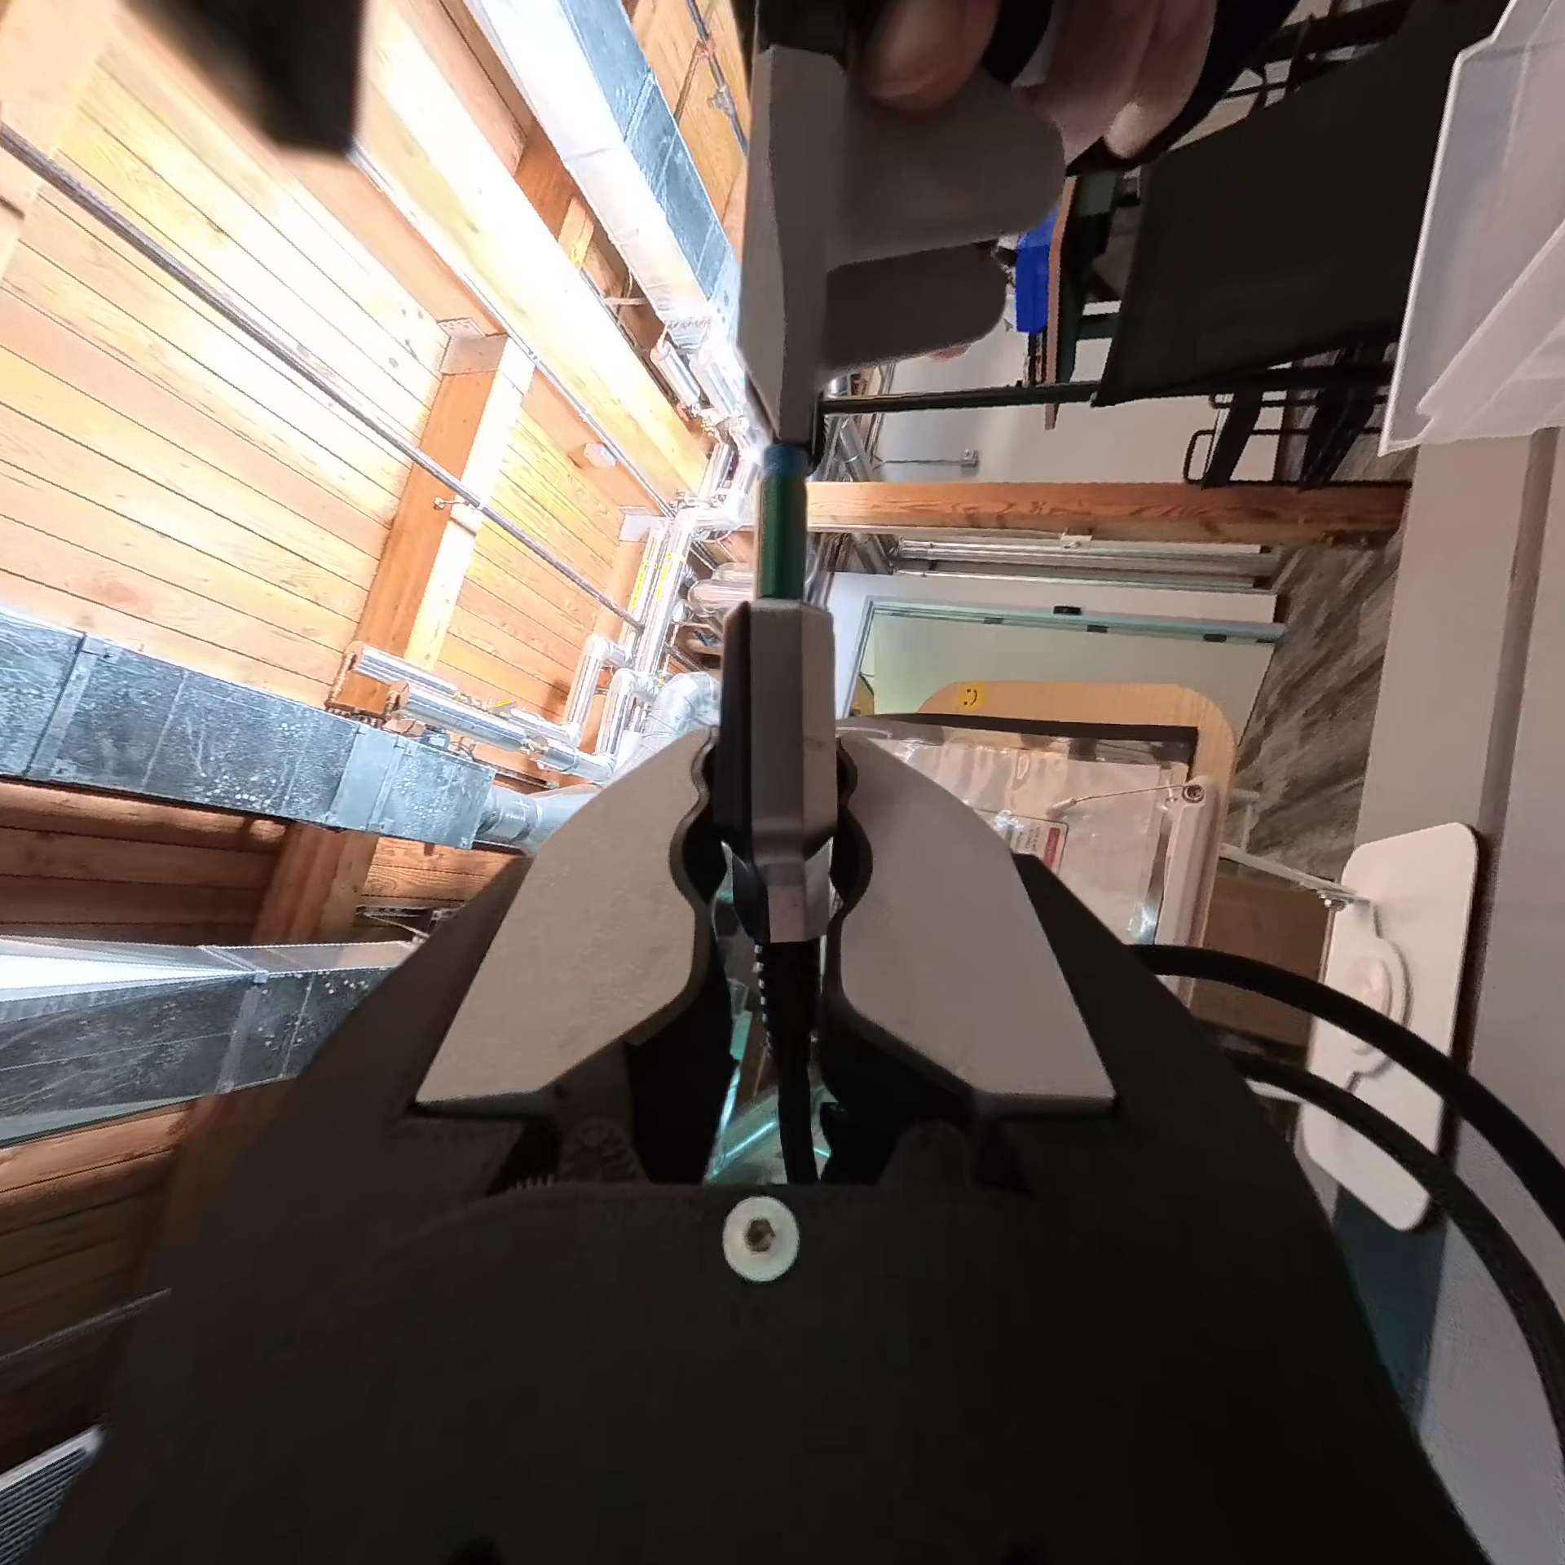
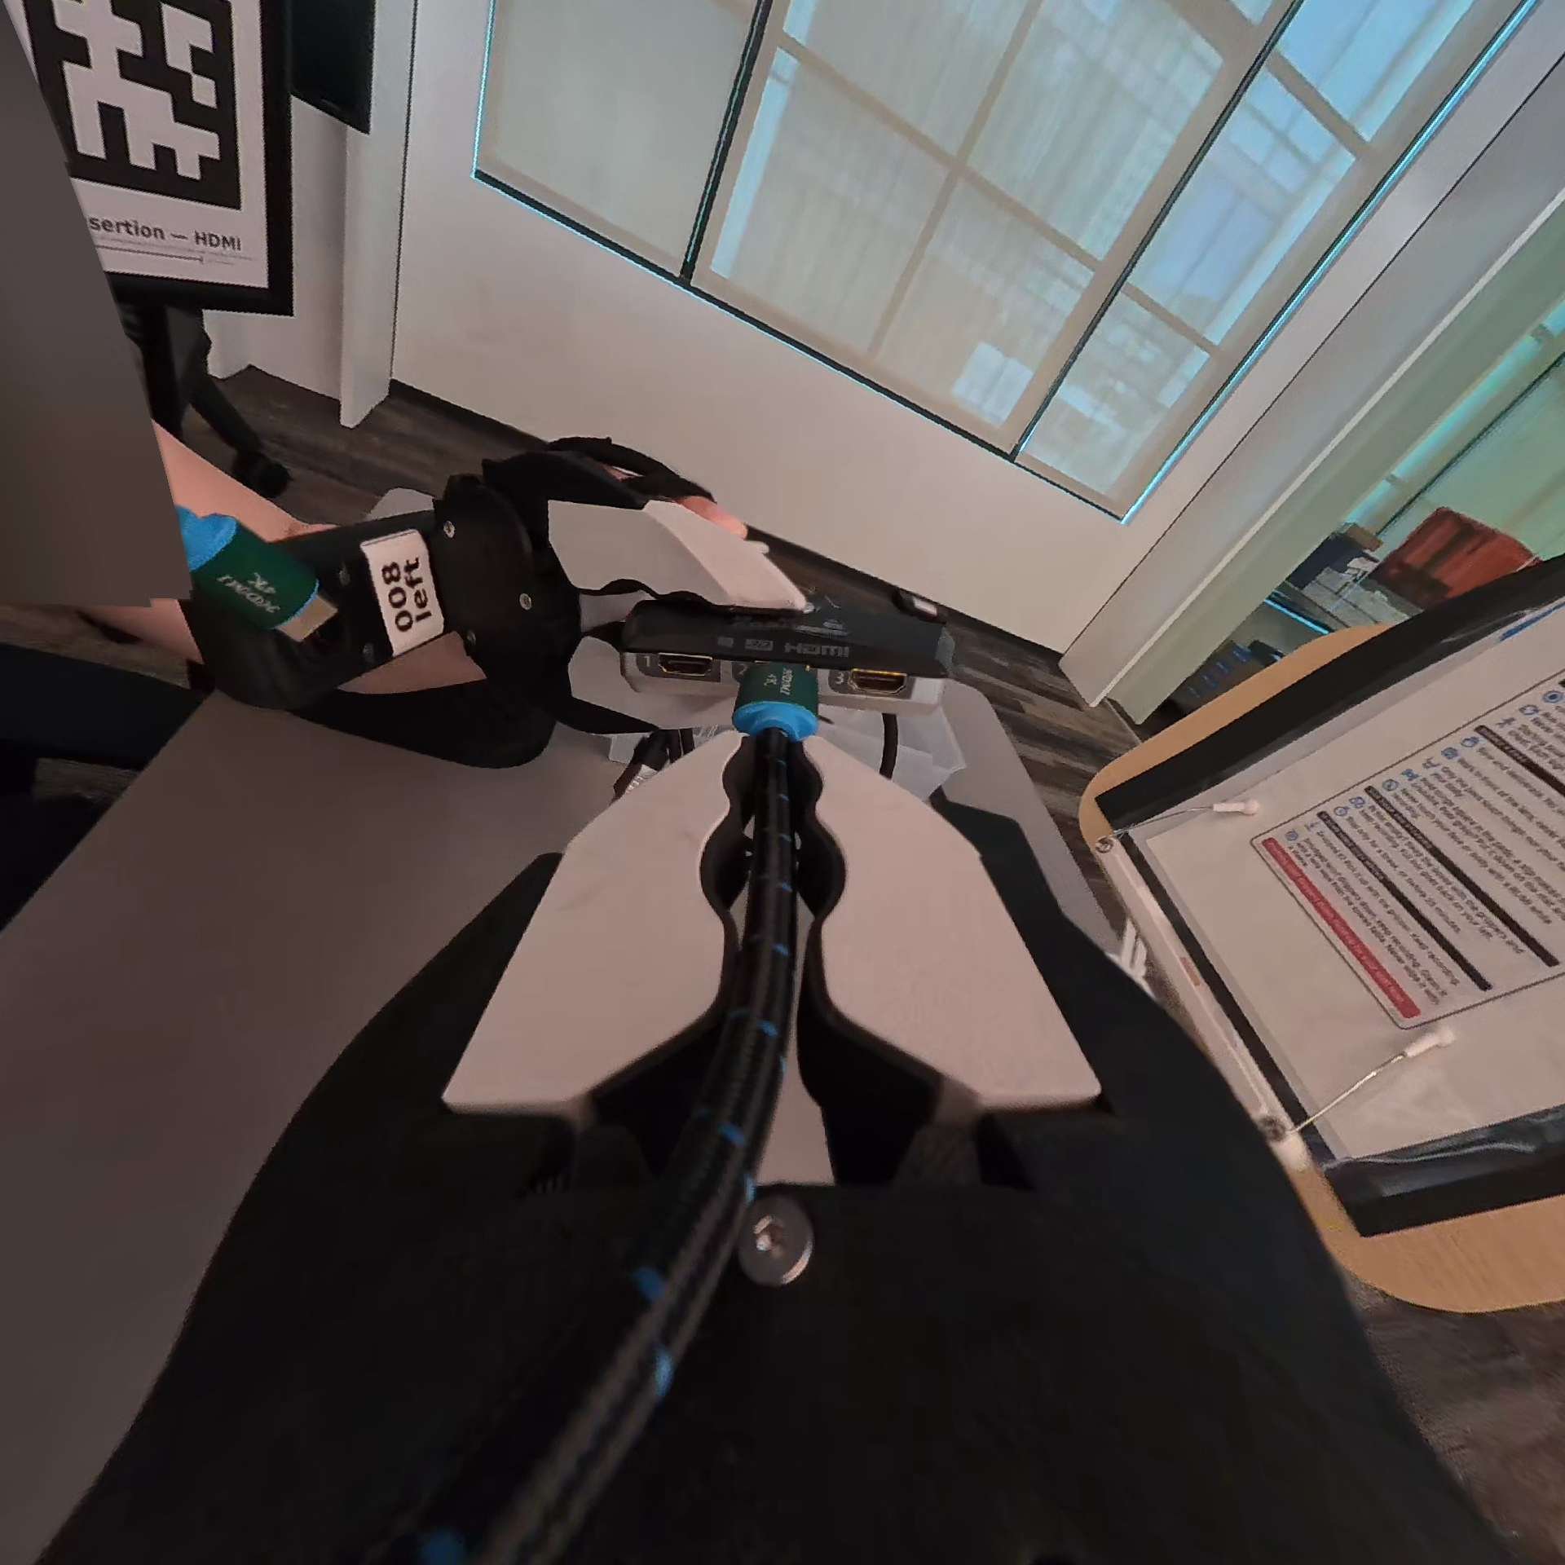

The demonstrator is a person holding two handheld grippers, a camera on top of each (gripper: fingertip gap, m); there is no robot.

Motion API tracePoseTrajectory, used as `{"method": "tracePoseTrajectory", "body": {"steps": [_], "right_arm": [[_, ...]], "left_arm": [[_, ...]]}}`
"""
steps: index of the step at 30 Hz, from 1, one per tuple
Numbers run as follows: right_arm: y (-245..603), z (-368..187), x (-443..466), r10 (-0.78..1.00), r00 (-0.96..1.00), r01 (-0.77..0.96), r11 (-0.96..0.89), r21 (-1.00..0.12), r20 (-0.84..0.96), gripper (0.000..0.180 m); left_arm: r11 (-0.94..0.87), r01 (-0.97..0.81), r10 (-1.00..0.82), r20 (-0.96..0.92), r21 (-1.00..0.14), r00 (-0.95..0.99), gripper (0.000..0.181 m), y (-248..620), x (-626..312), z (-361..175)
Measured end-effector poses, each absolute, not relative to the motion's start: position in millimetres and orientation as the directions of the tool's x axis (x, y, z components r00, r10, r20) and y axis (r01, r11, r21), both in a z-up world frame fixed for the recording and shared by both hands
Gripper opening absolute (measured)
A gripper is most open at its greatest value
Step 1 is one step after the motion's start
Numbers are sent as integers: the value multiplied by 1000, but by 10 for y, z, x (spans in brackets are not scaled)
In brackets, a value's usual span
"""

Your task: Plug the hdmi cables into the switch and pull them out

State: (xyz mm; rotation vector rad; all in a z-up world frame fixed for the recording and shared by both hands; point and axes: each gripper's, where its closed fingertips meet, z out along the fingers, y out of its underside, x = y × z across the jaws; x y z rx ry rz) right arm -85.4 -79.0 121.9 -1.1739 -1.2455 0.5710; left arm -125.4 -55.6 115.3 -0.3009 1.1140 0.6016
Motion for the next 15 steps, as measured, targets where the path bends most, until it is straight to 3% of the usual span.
{"method": "tracePoseTrajectory", "body": {"steps": [15], "right_arm": [[-774,1176,-827,899,287,242,265,-933,330,7]], "left_arm": [[819,-574,227,-928,19,294,19,-587,-1222,1056]]}}
